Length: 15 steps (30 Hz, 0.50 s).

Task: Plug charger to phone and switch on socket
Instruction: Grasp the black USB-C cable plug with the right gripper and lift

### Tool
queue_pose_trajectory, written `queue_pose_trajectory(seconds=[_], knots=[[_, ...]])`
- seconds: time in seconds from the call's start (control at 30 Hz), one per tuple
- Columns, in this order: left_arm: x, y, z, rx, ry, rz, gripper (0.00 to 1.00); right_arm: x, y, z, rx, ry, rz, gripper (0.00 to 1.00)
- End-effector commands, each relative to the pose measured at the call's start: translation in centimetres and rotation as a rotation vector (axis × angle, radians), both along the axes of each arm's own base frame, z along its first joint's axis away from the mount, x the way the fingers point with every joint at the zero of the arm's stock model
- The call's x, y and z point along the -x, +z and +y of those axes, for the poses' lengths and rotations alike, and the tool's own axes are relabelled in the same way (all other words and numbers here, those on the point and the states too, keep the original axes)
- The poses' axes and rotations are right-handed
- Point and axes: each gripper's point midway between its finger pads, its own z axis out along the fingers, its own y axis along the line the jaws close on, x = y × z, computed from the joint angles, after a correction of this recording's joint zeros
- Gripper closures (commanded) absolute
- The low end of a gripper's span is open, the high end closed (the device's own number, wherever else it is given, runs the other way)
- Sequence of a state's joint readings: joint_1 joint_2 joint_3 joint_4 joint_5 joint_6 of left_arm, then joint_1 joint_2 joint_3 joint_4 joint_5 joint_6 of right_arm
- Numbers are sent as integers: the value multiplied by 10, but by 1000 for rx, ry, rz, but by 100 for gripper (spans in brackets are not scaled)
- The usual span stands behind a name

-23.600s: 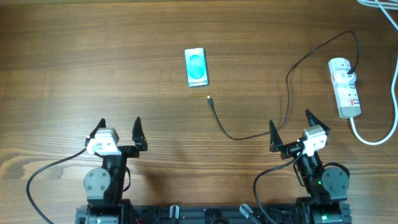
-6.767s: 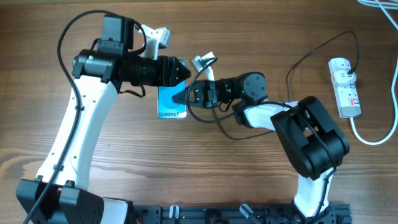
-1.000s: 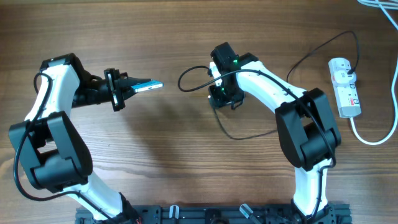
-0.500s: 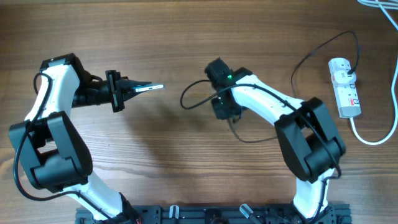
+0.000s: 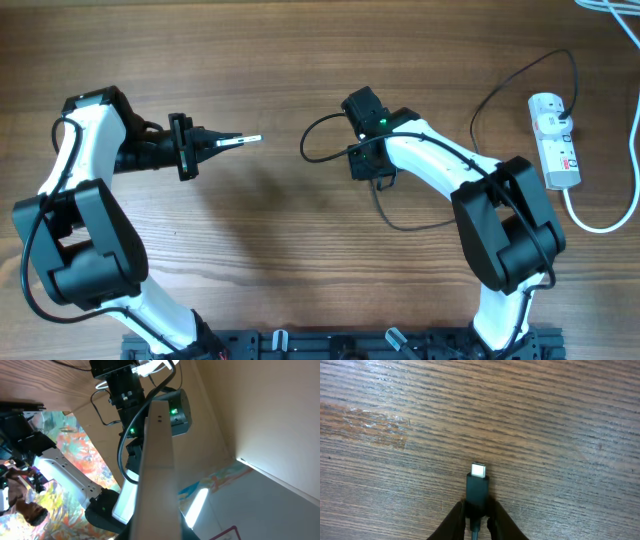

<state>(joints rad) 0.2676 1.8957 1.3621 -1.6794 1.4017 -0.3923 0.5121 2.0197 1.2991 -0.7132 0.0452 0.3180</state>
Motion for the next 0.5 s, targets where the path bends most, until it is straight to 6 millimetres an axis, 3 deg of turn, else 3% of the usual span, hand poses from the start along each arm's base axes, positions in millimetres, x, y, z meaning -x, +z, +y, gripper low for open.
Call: queue_pose_trajectory(seconds=[0.0, 0.13, 0.2, 0.33, 0.43, 0.47], knots=[[0, 7, 1, 9, 15, -4, 96, 59, -56, -21, 78, -21, 250, 81], [0, 7, 1, 9, 15, -4, 96, 52, -57, -17, 60, -18, 219, 83], [0, 7, 1, 10, 16, -4, 96, 54, -57, -18, 65, -18, 228, 96], [0, 7, 1, 8, 14, -11, 96, 49, -57, -16, 55, -18, 210, 96], [-2, 4, 2, -25, -4, -157, 96, 43, -44, -7, 4, 66, 207, 96], [-5, 0, 3, -53, -17, -240, 96, 37, -27, 4, -80, 113, 191, 96]])
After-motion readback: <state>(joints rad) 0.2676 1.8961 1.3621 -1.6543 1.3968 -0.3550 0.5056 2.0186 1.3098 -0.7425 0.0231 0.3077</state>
